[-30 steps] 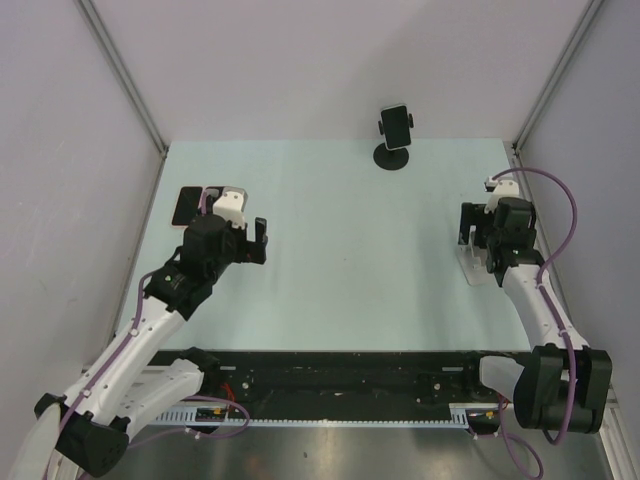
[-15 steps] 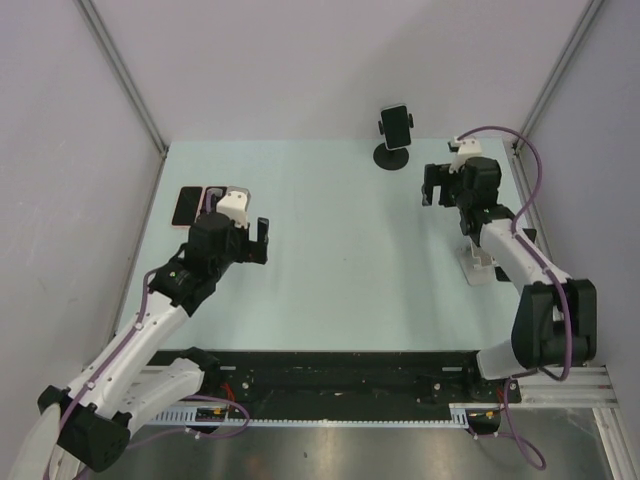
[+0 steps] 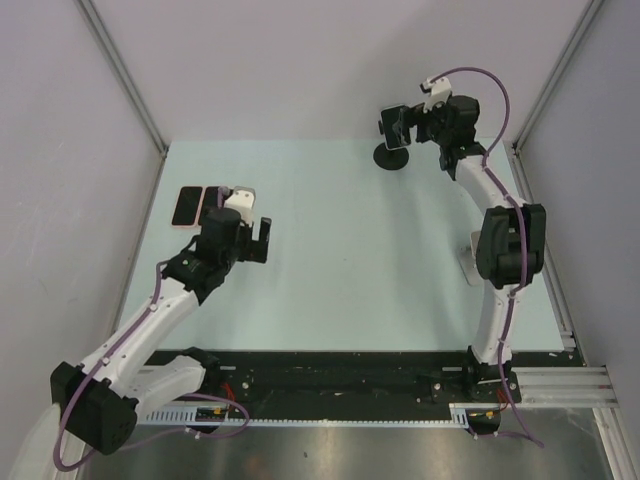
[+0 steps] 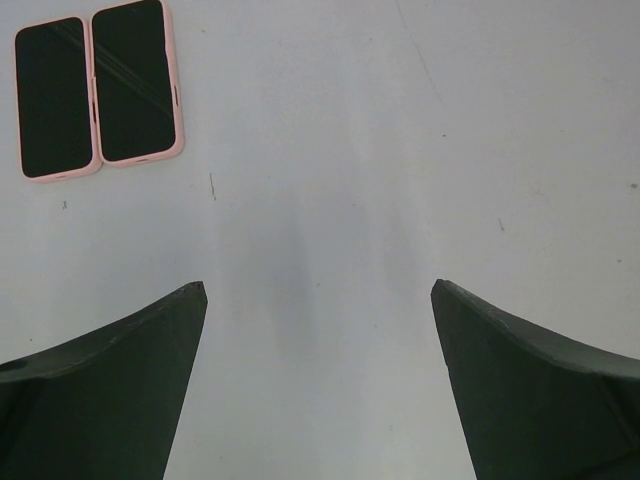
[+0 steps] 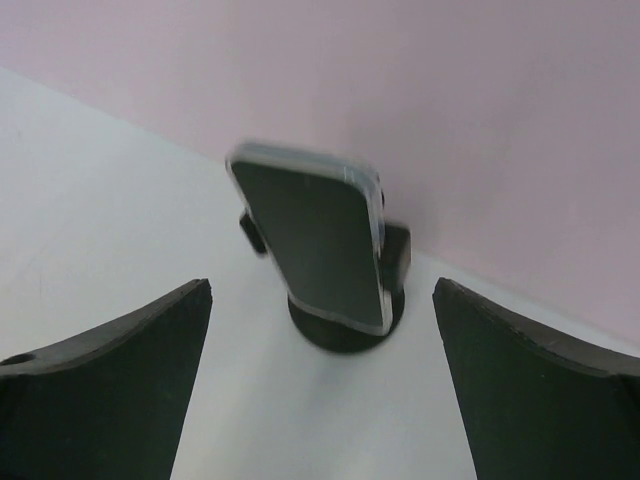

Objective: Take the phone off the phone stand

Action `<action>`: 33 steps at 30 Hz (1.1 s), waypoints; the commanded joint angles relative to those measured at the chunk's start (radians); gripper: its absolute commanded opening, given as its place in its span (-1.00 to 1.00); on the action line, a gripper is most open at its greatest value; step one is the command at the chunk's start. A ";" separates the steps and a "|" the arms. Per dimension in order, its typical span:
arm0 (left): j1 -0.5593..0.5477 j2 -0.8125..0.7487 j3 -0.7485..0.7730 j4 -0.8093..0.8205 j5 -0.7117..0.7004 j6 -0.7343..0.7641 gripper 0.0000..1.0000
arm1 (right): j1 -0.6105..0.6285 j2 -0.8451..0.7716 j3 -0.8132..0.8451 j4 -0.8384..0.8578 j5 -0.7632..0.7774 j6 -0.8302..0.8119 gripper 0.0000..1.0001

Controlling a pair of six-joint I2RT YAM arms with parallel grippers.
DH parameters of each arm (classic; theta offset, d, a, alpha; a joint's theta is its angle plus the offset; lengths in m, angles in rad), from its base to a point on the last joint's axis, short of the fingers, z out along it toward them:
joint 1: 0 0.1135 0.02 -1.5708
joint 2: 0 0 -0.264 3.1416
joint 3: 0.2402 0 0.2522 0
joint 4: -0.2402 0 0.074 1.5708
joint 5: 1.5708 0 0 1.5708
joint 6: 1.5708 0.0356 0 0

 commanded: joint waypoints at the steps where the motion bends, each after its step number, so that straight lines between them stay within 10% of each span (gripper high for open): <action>1: 0.019 0.028 -0.015 0.044 -0.064 0.036 1.00 | -0.015 0.141 0.248 -0.046 -0.134 -0.074 0.96; 9: 0.042 0.095 -0.015 0.067 -0.082 0.050 1.00 | -0.053 0.420 0.682 -0.226 -0.338 -0.094 0.94; 18: 0.048 0.143 -0.007 0.068 -0.068 0.048 1.00 | -0.047 0.481 0.709 -0.252 -0.530 -0.105 0.64; 33: 0.048 0.132 -0.004 0.068 -0.050 0.045 1.00 | -0.025 0.300 0.418 -0.057 -0.483 0.006 -0.81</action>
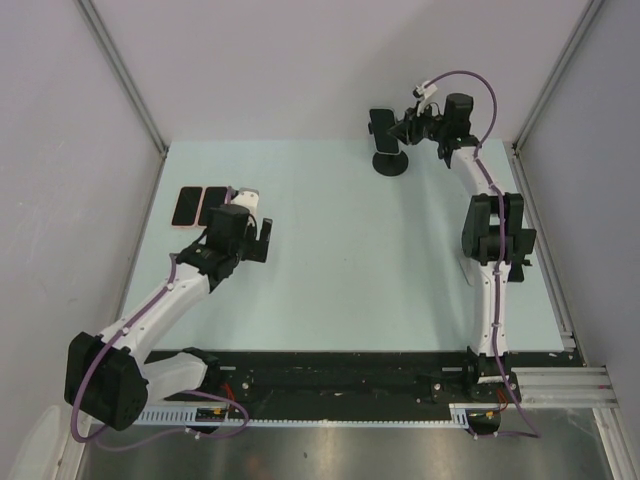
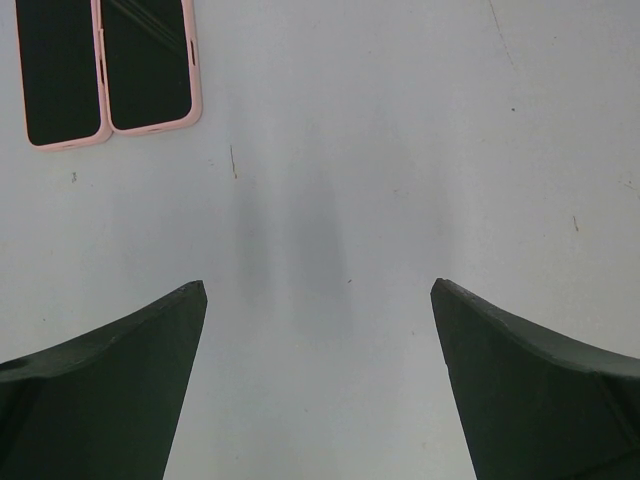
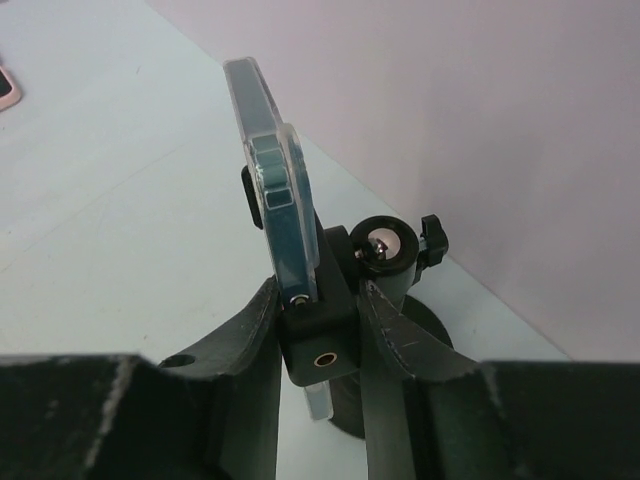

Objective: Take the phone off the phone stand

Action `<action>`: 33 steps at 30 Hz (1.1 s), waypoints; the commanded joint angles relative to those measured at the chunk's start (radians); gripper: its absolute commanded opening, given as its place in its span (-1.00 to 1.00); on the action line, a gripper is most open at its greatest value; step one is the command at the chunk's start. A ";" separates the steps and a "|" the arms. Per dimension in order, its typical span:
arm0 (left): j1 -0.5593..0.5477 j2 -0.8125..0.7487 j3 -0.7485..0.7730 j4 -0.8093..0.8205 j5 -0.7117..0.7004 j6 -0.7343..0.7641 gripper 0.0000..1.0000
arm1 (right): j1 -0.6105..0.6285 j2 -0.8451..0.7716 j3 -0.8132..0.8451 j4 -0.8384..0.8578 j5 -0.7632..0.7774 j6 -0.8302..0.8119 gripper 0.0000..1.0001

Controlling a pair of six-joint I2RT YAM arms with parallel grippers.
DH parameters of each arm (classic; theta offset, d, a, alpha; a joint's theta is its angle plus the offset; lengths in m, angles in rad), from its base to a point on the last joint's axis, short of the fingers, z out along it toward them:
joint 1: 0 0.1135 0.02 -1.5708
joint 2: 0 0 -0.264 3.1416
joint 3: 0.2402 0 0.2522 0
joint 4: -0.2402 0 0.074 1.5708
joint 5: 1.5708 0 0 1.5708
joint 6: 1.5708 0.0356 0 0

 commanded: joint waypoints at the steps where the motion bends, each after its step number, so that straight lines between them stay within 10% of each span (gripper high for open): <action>1: 0.006 -0.022 0.012 0.025 0.008 0.023 1.00 | 0.025 -0.164 -0.171 0.166 0.001 0.116 -0.87; 12: 0.006 -0.108 0.009 0.025 0.077 0.009 1.00 | 0.111 -0.520 -0.735 0.453 -0.016 0.276 -1.00; 33: -0.025 -0.284 -0.048 0.168 0.679 0.015 1.00 | 0.536 -0.994 -1.219 0.213 0.033 0.129 -0.90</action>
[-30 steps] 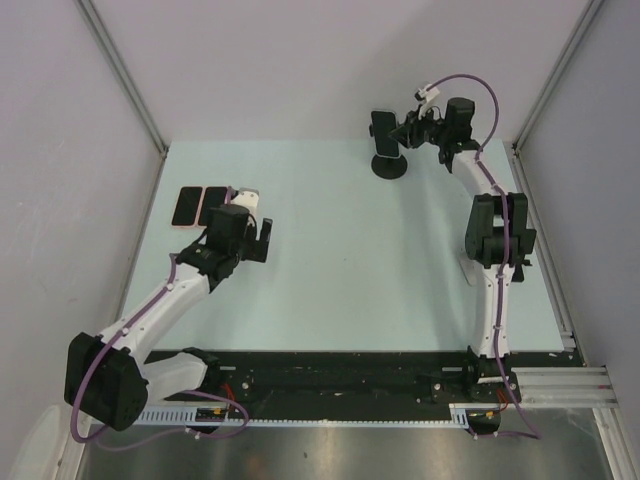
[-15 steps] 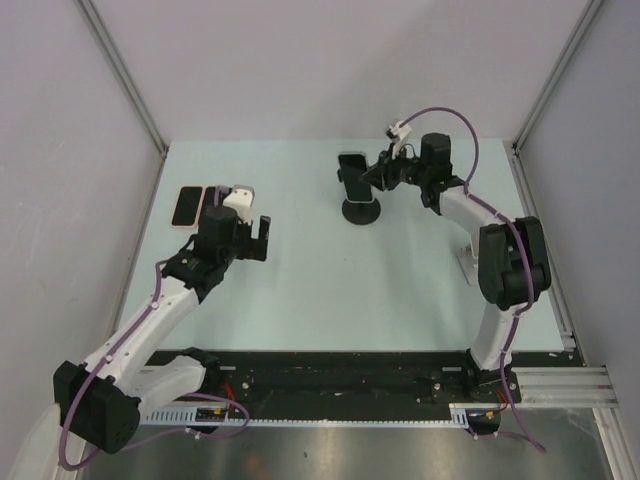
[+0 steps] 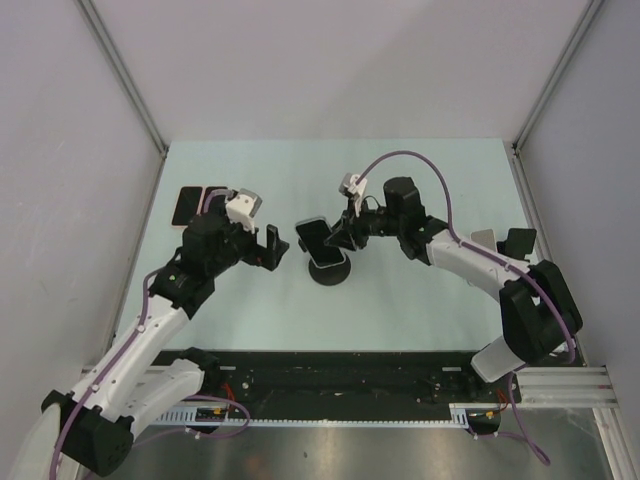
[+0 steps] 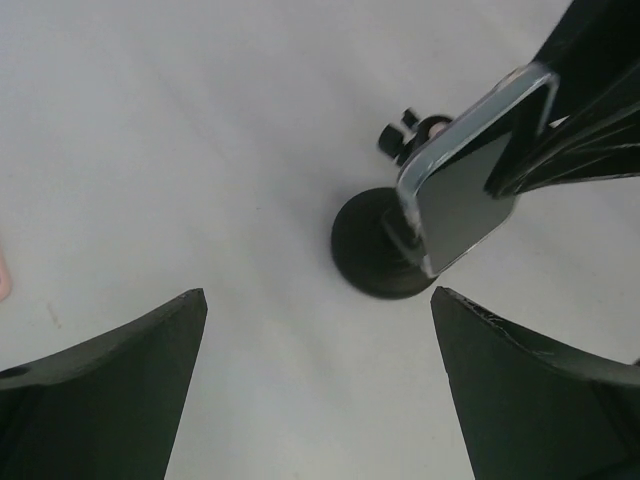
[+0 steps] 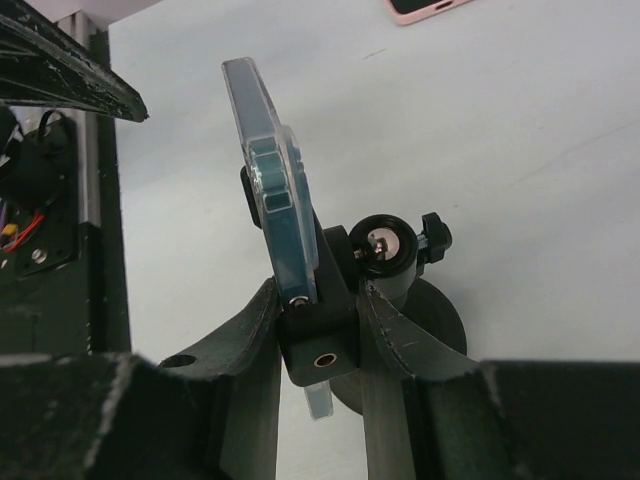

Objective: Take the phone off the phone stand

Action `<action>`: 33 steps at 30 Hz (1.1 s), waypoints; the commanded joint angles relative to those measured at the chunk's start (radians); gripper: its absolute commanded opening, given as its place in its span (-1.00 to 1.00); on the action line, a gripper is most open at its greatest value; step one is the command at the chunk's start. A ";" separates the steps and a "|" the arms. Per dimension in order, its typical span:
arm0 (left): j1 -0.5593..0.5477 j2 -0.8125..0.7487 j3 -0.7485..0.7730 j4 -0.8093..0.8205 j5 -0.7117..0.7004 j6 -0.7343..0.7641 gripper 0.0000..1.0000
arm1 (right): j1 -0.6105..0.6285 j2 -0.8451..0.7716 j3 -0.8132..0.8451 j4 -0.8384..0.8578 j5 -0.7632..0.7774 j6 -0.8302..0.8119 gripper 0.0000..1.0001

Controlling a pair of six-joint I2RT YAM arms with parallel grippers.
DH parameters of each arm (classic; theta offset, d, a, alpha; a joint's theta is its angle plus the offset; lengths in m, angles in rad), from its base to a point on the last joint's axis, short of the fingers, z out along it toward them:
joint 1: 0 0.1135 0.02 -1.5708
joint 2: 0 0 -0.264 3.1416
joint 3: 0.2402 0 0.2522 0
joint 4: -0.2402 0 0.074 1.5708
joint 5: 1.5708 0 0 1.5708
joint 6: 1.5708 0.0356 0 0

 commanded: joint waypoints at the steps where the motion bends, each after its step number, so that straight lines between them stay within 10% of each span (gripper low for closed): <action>1: -0.022 -0.009 -0.015 0.089 0.252 0.019 1.00 | 0.049 -0.115 -0.043 0.034 -0.019 0.009 -0.89; 8: -0.065 0.051 -0.018 0.120 0.349 0.004 1.00 | 0.080 -0.169 -0.126 0.030 0.003 -0.003 -0.78; 24: -0.095 0.152 0.025 0.131 0.372 -0.050 0.89 | 0.086 -0.256 -0.130 -0.075 0.064 -0.048 0.61; 33: -0.167 0.166 0.037 0.132 0.301 -0.096 0.64 | 0.091 -0.384 -0.162 -0.134 0.240 -0.040 0.64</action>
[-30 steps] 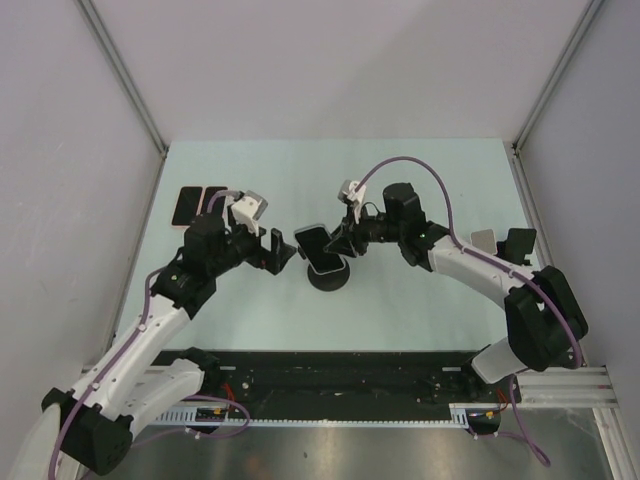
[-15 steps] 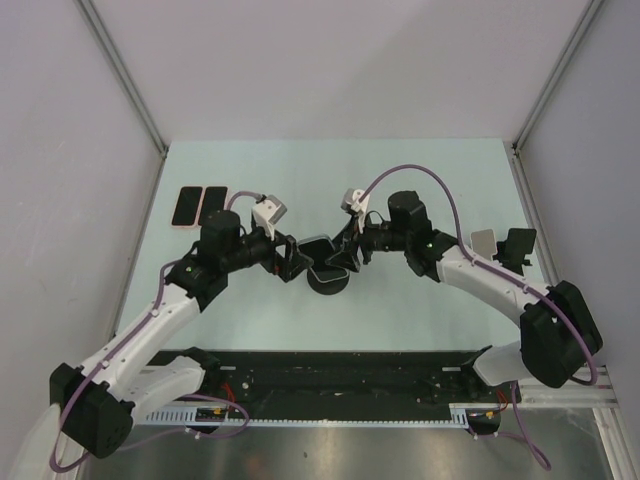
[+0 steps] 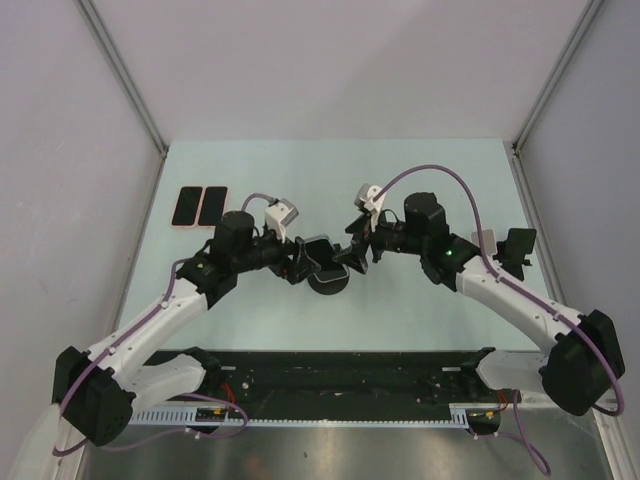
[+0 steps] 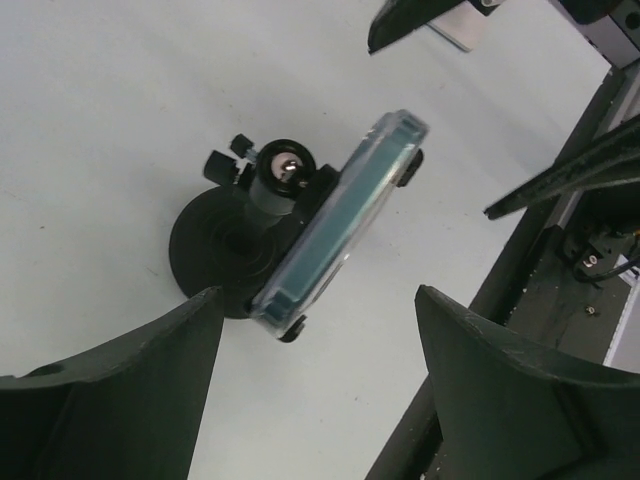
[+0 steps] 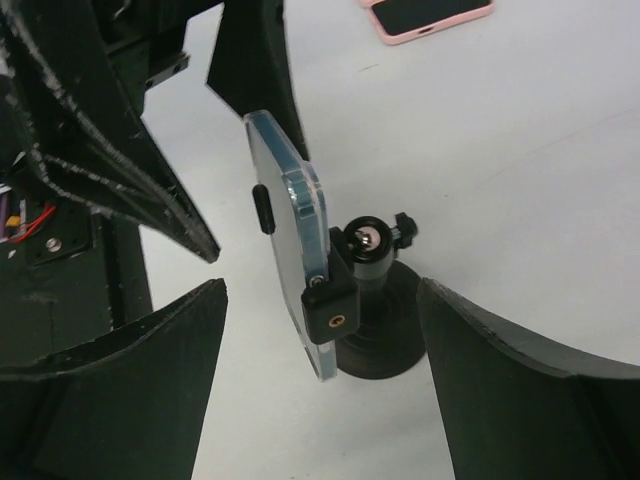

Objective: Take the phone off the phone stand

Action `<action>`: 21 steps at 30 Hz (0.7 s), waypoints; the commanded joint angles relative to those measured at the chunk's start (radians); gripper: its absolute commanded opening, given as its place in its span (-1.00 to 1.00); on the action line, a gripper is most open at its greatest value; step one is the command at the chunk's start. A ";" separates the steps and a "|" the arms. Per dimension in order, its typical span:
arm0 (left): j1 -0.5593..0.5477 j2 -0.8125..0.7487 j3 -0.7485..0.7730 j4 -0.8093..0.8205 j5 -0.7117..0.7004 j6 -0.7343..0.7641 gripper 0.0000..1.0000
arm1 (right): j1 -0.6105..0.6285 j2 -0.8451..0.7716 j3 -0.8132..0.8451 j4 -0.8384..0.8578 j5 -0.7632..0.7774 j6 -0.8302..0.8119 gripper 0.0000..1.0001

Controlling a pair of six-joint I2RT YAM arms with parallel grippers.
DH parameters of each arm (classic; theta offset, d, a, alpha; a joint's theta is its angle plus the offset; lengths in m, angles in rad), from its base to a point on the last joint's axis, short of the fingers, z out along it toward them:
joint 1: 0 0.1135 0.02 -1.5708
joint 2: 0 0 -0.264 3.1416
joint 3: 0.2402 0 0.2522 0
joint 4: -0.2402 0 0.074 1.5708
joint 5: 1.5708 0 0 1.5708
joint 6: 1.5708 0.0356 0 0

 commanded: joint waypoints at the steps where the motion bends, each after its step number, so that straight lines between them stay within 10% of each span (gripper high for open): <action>1: -0.052 0.009 0.051 0.029 -0.046 -0.045 0.60 | 0.008 -0.085 -0.035 -0.012 0.134 0.001 0.64; 21: -0.269 -0.035 0.097 0.034 -0.228 -0.317 0.60 | 0.088 -0.188 -0.095 -0.055 0.497 0.113 0.76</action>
